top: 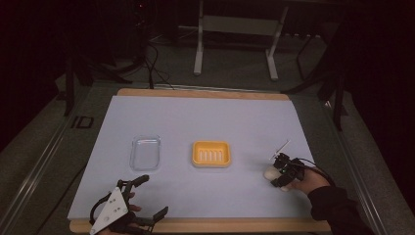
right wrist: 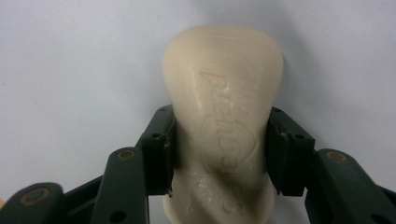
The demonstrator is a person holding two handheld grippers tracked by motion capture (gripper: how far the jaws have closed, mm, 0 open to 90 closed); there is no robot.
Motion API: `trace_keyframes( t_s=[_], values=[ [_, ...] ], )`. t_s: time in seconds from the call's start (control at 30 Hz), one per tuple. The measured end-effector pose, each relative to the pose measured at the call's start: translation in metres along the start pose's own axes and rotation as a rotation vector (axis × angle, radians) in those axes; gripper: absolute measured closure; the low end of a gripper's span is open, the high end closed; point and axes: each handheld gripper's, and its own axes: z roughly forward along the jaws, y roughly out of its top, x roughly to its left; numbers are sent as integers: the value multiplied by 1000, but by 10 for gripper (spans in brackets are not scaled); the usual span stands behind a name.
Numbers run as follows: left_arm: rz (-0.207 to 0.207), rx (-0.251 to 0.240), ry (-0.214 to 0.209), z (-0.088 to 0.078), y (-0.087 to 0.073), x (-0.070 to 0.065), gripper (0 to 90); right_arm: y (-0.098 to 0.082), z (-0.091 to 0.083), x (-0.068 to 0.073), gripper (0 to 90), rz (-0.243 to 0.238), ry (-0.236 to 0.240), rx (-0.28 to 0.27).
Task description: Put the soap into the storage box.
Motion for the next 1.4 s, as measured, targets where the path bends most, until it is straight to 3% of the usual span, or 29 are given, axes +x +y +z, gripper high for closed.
trace_keyframes(
  t_s=[0.23, 0.33, 0.57, 0.63, 0.83, 0.93, 1.4],
  values=[
    [1, -3, -1, 1, 0, 0, 1, 2, -13, -8, 498, -3, 17, -30],
    [3, 5, -1, 1, 0, 0, 2, 4, -20, -8, 498, -31, 14, -46],
    [2, 0, 1, 1, 0, 1, 1, 8, -26, -10, 497, -158, 42, -73],
    [3, 3, 1, 1, -1, 1, 2, 9, -28, -11, 497, -201, 70, -94],
    [2, 1, 0, 0, -1, 0, 2, 14, -33, -10, 497, -320, 112, -92],
    [3, 1, -1, 0, -1, 0, 1, 17, -35, -10, 497, -353, 128, -87],
    [4, 3, -1, 1, -1, 0, 1, 24, -40, -10, 497, -485, 100, -30]
  ],
)
